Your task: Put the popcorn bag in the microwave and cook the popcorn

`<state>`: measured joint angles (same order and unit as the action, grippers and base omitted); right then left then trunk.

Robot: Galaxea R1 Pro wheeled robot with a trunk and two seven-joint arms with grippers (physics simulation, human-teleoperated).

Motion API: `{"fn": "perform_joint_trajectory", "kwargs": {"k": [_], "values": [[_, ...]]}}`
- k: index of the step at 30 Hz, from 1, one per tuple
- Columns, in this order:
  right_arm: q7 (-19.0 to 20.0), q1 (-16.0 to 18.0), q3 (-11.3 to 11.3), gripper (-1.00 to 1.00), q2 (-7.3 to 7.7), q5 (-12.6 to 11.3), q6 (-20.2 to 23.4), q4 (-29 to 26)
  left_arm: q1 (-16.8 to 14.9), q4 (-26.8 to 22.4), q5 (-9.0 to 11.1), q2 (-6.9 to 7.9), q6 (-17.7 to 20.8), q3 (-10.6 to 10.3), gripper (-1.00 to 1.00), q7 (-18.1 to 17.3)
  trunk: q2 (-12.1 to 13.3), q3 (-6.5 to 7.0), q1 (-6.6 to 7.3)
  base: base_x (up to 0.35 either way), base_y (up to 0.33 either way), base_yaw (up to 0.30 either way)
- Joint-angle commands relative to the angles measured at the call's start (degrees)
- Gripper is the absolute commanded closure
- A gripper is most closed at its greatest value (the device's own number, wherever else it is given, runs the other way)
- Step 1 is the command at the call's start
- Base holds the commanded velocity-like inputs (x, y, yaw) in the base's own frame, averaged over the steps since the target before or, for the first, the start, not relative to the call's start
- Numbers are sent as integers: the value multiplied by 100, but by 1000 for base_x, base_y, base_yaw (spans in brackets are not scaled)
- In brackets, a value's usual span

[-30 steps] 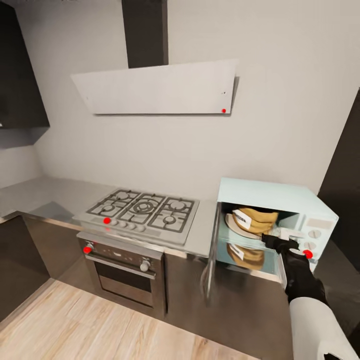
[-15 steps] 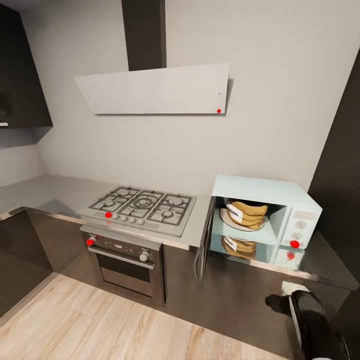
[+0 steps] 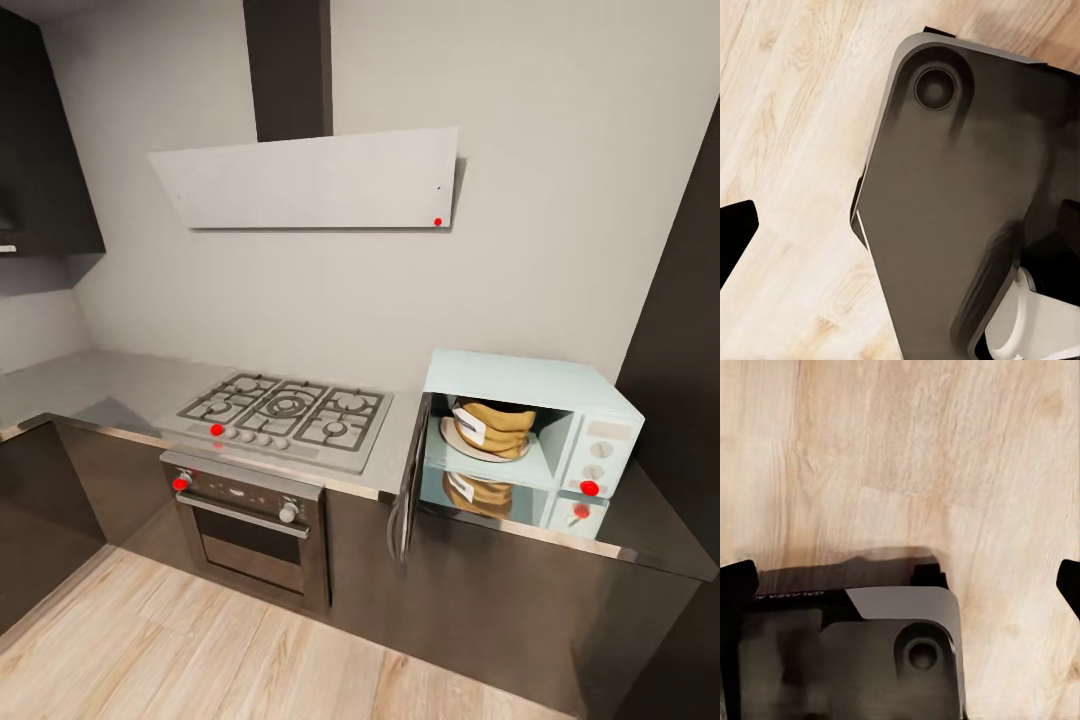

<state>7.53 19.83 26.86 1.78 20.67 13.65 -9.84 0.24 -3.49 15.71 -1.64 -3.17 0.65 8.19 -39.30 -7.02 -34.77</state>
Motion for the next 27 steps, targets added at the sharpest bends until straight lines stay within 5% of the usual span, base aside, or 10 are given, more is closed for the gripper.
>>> {"fn": "perform_joint_trajectory", "kwargs": {"k": [1, 4, 10, 27], "values": [[-2, -1, 43, -100, -4, 58, -291, 401, 2, -11, 27, -3, -8, 8, -100, 16, -7, -7, -1, 0, 0, 0], [-247, -6, 40, -100, -31, 52, -891, 998, 2, -11, 33, 1, -8, 13, -100, 16, -7, -7, -1, 0, 0, 0], [-456, -705, 70, -100, -27, -3, -1758, 1160, 2, -11, 33, 2, -2, 12, -100, 15, -7, -7, -1, 0, 0, 0], [-700, -805, 91, -100, -41, -134, -1847, 1160, 2, -20, 29, 23, -5, -21, -100, -62, -7, -7, -1, 0, 0, -250]]}}
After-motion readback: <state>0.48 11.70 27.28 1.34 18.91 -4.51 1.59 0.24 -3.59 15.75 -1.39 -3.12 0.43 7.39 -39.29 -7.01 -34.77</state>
